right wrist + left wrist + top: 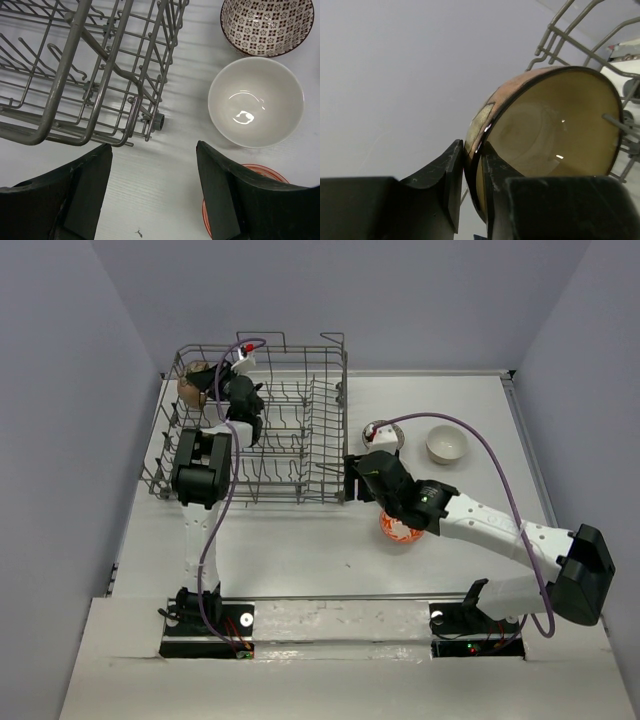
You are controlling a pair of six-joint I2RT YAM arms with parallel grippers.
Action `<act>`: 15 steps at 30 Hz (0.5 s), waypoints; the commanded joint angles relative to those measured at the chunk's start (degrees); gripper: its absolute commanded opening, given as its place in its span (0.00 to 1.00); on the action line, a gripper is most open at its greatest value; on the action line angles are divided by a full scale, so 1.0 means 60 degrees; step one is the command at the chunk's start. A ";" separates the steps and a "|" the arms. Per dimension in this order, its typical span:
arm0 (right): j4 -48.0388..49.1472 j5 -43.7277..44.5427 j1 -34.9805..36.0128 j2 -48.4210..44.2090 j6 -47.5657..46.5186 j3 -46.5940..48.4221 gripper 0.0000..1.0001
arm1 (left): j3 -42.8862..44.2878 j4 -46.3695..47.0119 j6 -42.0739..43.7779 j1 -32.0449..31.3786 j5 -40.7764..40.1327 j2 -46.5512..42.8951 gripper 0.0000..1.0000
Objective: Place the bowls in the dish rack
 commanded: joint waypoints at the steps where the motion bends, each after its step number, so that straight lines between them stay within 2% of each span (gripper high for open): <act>1: 0.0377 -0.0041 0.0042 0.0112 -0.0080 0.0449 0.74 | 0.0113 0.0396 -0.0426 -0.0025 -0.0099 0.0235 0.31; 4: 0.0363 -0.0085 0.0042 0.0170 -0.0036 0.0464 0.74 | 0.0113 0.0410 -0.0499 -0.0025 -0.0114 0.0220 0.41; 12: 0.0377 -0.0070 0.0042 0.0170 -0.0036 0.0420 0.74 | 0.0142 0.0396 -0.0660 -0.0040 -0.0217 0.0162 0.47; 15: 0.0362 -0.0099 0.0042 0.0170 -0.0036 0.0420 0.74 | 0.0244 0.0381 -0.0631 -0.0055 -0.0319 0.0074 0.52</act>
